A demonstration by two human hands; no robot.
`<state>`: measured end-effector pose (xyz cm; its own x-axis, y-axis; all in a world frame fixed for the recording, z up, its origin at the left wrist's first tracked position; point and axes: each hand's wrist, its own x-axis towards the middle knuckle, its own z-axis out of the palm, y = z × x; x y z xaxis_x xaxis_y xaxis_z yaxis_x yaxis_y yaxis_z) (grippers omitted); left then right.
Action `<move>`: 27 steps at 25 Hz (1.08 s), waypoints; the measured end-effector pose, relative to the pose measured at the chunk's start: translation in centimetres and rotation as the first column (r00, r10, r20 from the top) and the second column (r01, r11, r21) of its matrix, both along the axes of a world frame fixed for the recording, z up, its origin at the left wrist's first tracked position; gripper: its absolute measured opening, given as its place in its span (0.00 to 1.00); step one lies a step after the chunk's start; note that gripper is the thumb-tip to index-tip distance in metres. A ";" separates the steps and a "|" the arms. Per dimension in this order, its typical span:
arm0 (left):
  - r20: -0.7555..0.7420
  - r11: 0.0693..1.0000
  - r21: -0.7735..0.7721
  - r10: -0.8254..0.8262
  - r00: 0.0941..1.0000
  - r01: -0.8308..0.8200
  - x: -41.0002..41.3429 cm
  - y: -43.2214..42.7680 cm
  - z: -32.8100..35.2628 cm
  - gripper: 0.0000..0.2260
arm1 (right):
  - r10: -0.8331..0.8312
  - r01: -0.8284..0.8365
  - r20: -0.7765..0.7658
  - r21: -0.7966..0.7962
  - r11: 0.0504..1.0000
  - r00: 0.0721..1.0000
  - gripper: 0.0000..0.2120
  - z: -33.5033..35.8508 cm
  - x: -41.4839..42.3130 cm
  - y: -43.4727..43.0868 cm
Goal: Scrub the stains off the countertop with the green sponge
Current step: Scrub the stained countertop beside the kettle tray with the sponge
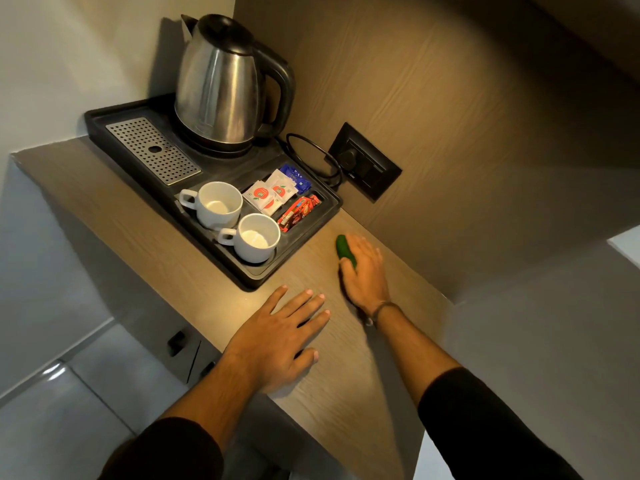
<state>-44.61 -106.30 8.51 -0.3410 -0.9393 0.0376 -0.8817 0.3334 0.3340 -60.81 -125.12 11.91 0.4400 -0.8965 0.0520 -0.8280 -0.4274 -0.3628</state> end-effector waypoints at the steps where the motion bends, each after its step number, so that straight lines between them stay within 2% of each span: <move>1: -0.006 1.000 -0.003 0.002 1.000 -0.002 0.0 0.0 -0.1 0.30 | 0.087 -0.087 -0.001 -0.002 0.996 0.996 0.27 -0.3 -0.8 0.7; 3: -0.012 1.000 -0.009 0.001 1.000 -0.001 0.0 -0.1 -0.3 0.31 | 0.159 -0.159 -0.008 -0.010 0.987 0.987 0.28 -0.7 -3.6 1.8; 7: -0.017 1.000 -0.014 0.001 1.000 -0.001 0.0 -0.2 -0.5 0.31 | -0.114 0.113 0.014 0.014 0.993 0.993 0.25 0.7 -2.1 -2.0; 8: -0.013 1.000 -0.012 -0.005 1.000 0.004 0.1 -0.3 -0.4 0.31 | -0.131 0.131 0.011 0.027 0.991 0.991 0.25 0.9 -0.7 -2.5; 10: -0.017 1.000 -0.014 -0.004 1.000 0.004 0.1 -0.3 -0.5 0.30 | -0.029 0.029 -0.004 0.019 0.999 1.000 0.26 0.6 0.8 -1.8; 13: -0.047 1.000 -0.013 0.000 0.999 -0.001 0.1 -0.2 -0.4 0.30 | 0.151 -0.151 -0.018 -0.002 0.989 0.988 0.27 -0.3 -2.4 0.8; 15: -0.036 1.000 -0.008 -0.003 0.999 0.003 0.1 -0.2 -0.3 0.30 | 0.093 -0.093 -0.017 -0.009 0.996 0.996 0.27 0.1 -3.8 0.2; 18: -0.015 1.000 -0.005 -0.008 1.000 0.008 0.2 -0.2 -0.4 0.30 | -0.098 0.098 -0.019 0.010 0.995 0.995 0.26 1.0 -0.7 -2.4; 19: -0.010 1.000 -0.005 -0.011 1.000 0.011 0.2 -0.3 -0.4 0.30 | -0.091 0.091 -0.022 0.010 0.996 0.996 0.26 1.0 0.6 -2.4; 21: -0.016 1.000 -0.011 -0.008 1.000 0.008 0.2 -0.2 -0.4 0.30 | 0.054 -0.054 -0.017 0.008 0.999 0.998 0.27 0.6 1.7 -0.5; 24: -0.021 1.000 -0.017 -0.003 1.000 0.003 0.1 -0.2 -0.4 0.30 | 0.260 -0.259 -0.043 0.010 0.966 0.965 0.29 -0.5 -2.6 4.8; 26: -0.017 1.000 -0.022 -0.008 1.000 0.007 0.1 -0.2 -0.5 0.30 | 0.220 -0.221 -0.032 -0.008 0.975 0.975 0.29 -0.6 -7.2 6.5; 27: -0.017 1.000 -0.024 -0.007 1.000 0.006 0.2 -0.2 -0.5 0.30 | 0.137 -0.137 -0.015 -0.014 0.990 0.990 0.28 -0.4 -8.8 6.1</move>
